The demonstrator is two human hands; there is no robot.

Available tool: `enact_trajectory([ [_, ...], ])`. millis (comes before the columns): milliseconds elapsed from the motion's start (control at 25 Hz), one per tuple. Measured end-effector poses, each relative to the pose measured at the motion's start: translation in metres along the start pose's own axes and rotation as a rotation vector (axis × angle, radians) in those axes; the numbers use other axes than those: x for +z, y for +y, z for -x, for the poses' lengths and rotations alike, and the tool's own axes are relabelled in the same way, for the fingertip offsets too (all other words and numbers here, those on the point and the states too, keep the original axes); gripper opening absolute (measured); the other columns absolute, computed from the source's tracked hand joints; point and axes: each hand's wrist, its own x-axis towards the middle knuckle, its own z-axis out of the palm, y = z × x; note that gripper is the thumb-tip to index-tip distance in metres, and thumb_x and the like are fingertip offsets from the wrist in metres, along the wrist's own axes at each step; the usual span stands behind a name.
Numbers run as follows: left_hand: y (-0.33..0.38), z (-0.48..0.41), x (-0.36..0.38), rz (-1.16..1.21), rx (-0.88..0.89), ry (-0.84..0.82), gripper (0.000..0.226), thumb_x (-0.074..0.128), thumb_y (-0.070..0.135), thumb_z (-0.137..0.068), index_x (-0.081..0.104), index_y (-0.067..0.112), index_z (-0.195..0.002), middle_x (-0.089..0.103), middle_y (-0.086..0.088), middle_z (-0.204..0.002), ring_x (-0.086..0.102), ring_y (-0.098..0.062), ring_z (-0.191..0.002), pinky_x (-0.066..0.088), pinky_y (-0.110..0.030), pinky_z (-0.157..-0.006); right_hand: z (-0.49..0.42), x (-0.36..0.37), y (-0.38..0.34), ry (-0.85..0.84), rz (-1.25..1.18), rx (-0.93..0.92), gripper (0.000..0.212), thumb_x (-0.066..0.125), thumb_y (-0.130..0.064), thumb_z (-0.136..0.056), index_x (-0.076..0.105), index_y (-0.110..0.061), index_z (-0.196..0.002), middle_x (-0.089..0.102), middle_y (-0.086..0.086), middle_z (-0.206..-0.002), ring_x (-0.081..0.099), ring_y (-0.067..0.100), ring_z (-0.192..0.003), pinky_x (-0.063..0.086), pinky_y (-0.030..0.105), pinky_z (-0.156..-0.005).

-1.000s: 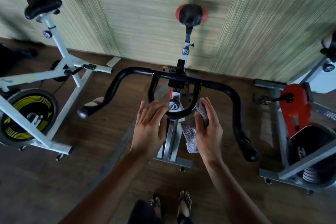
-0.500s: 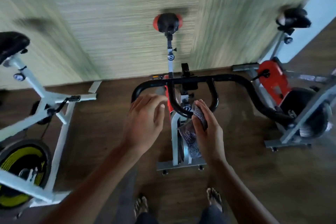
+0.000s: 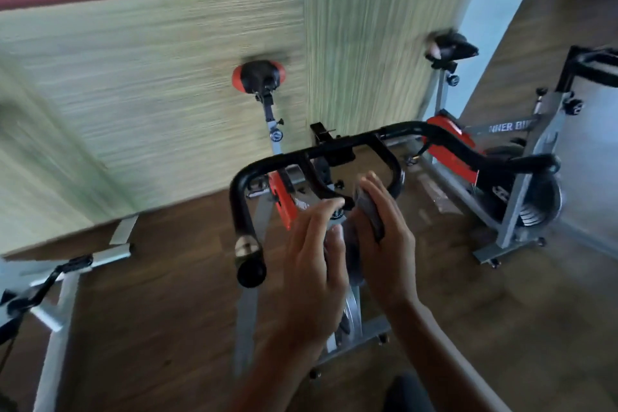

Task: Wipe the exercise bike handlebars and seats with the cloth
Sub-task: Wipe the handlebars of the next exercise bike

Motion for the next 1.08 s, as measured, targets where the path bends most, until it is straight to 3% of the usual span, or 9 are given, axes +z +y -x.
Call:
enact_trajectory([
  [120, -0.053, -0.003, 0.028, 0.119, 0.012, 0.091, 0.026, 0.042, 0.024, -0.106, 0.062, 0.026, -0.122, 0.064, 0.01, -0.122, 0.059, -0.013, -0.119, 0.047, -0.035, -0.101, -0.008, 0.018, 0.028, 0.094, -0.024, -0.273, 0.045, 0.06, 0.004, -0.096, 0.055, -0.007, -0.14, 0.049, 0.001, -0.151, 0.042, 0.007, -0.142, 0.037, 0.024, -0.115],
  [320, -0.164, -0.047, 0.061, 0.088, 0.335, 0.199, 0.027, 0.043, 0.019, -0.104, 0.066, 0.017, -0.119, 0.065, 0.009, -0.12, 0.057, -0.01, -0.12, 0.043, -0.036, -0.105, 0.019, 0.069, 0.12, 0.369, -0.142, -0.811, 0.042, 0.057, 0.011, -0.091, 0.054, 0.0, -0.131, 0.049, 0.023, -0.145, 0.047, 0.027, -0.141, 0.044, 0.04, -0.112],
  [480, -0.198, -0.077, 0.057, -0.152, 0.52, 0.199, 0.035, 0.04, 0.028, -0.103, 0.063, 0.019, -0.127, 0.064, 0.009, -0.123, 0.054, -0.01, -0.119, 0.039, -0.026, -0.104, 0.041, 0.131, 0.206, 0.476, -0.126, -0.909, 0.048, 0.061, 0.012, -0.083, 0.065, -0.009, -0.126, 0.055, 0.015, -0.145, 0.051, 0.025, -0.137, 0.045, 0.033, -0.11],
  [600, -0.196, -0.094, 0.048, -0.355, 0.581, 0.145, 0.039, 0.037, 0.029, -0.099, 0.063, 0.023, -0.128, 0.068, 0.003, -0.117, 0.057, -0.021, -0.111, 0.042, -0.044, -0.103, 0.003, 0.16, 0.227, 0.518, -0.332, -0.931, 0.042, 0.055, -0.001, -0.095, 0.053, -0.008, -0.136, 0.049, 0.008, -0.151, 0.044, 0.024, -0.143, 0.045, 0.036, -0.111],
  [680, -0.194, -0.102, 0.043, -0.416, 0.6, 0.086, 0.037, 0.039, 0.024, -0.101, 0.062, 0.028, -0.128, 0.07, 0.003, -0.107, 0.06, -0.02, -0.101, 0.043, -0.043, -0.103, -0.031, 0.175, 0.223, 0.557, -0.44, -0.982, 0.042, 0.054, 0.002, -0.096, 0.048, -0.007, -0.137, 0.044, 0.011, -0.152, 0.039, 0.025, -0.146, 0.042, 0.038, -0.114],
  [760, -0.196, -0.107, 0.039, -0.407, 0.562, 0.066, 0.039, 0.043, 0.012, -0.102, 0.063, 0.032, -0.129, 0.068, 0.004, -0.086, 0.06, -0.012, -0.075, 0.047, -0.024, -0.079, -0.058, 0.186, 0.212, 0.606, -0.536, -1.001, 0.041, 0.054, 0.001, -0.098, 0.046, -0.014, -0.134, 0.041, 0.015, -0.153, 0.037, 0.026, -0.147, 0.039, 0.038, -0.115],
  [840, -0.196, -0.108, 0.037, -0.394, 0.528, 0.049, 0.05, 0.042, 0.003, -0.098, 0.064, 0.035, -0.128, 0.067, 0.004, -0.075, 0.05, -0.008, -0.051, 0.04, -0.019, -0.053, -0.082, 0.197, 0.198, 0.702, -0.634, -0.978, 0.039, 0.056, 0.0, -0.098, 0.045, -0.019, -0.13, 0.04, 0.021, -0.15, 0.036, 0.025, -0.146, 0.038, 0.04, -0.116],
  [960, -0.196, -0.11, 0.033, -0.339, 0.522, 0.021, 0.058, 0.043, 0.003, -0.086, 0.068, 0.041, -0.122, 0.076, 0.012, -0.1, 0.067, -0.002, -0.08, 0.054, -0.02, -0.079, -0.11, 0.22, 0.167, 0.854, -0.77, -0.962, 0.035, 0.056, -0.002, -0.097, 0.044, -0.021, -0.124, 0.039, 0.013, -0.146, 0.039, 0.021, -0.142, 0.043, 0.041, -0.112],
  [1080, -0.192, -0.119, 0.024, -0.232, 0.477, -0.024, 0.055, 0.044, -0.002, -0.084, 0.076, 0.037, -0.108, 0.075, 0.02, -0.105, 0.065, 0.002, -0.108, 0.05, -0.028, -0.103, -0.131, 0.247, 0.137, 0.919, -0.896, -0.969, 0.03, 0.046, -0.019, -0.104, 0.035, -0.018, -0.132, 0.041, 0.01, -0.141, 0.045, 0.014, -0.133, 0.047, 0.037, -0.106],
])
